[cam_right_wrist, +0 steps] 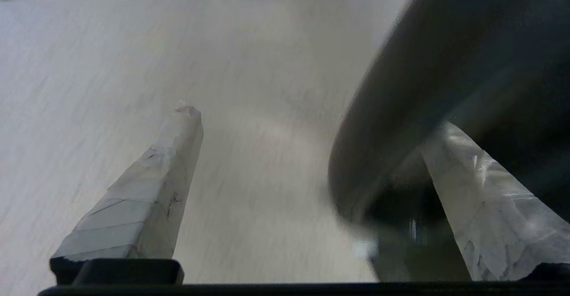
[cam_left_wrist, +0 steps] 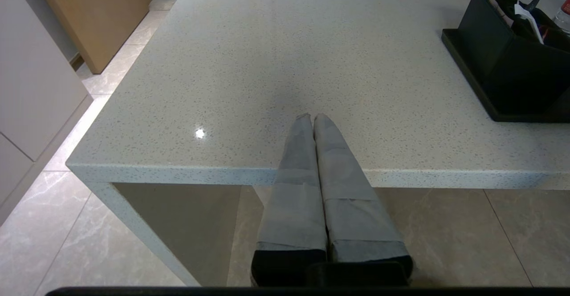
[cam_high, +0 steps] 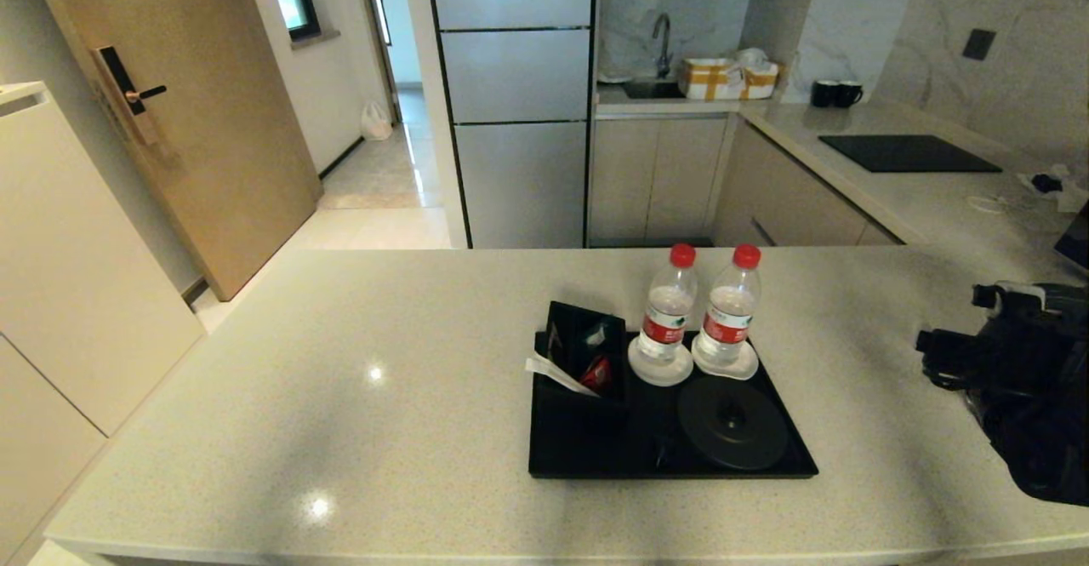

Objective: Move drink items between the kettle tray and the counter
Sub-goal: Return the kettle to its original position

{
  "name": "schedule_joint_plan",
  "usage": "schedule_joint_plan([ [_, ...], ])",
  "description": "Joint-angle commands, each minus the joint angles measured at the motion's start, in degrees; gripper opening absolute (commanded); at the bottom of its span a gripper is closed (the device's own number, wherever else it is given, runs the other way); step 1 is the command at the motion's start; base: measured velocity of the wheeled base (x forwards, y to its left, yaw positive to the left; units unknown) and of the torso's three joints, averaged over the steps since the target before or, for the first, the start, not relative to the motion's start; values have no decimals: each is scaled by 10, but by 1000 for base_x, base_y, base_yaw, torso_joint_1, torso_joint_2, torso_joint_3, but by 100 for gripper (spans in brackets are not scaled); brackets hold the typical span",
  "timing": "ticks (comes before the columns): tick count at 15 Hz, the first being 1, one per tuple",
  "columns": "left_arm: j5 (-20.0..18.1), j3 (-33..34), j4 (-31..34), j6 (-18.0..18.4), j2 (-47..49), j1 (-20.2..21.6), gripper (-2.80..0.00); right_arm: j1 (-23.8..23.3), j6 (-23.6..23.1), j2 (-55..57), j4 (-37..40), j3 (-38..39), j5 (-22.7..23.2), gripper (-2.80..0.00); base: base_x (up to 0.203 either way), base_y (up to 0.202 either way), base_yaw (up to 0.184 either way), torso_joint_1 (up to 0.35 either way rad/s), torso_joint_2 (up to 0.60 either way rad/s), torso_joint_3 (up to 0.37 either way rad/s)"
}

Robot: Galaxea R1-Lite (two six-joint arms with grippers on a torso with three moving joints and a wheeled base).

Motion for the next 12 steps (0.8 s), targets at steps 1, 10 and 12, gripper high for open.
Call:
schedule_joint_plan([
  [1,0,0,1,0,0,0,-280,-9,-3,30,-5,-41,0,0,0,0,0,0,0,0],
  [10,0,0,0,0,0,0,-280,-23,-5,56,1,-89,5,-280,0,0,0,0,0,0],
  [12,0,0,1,0,0,0,-280,-23,-4,54,3,-88,6,-280,0,0,0,0,0,0],
])
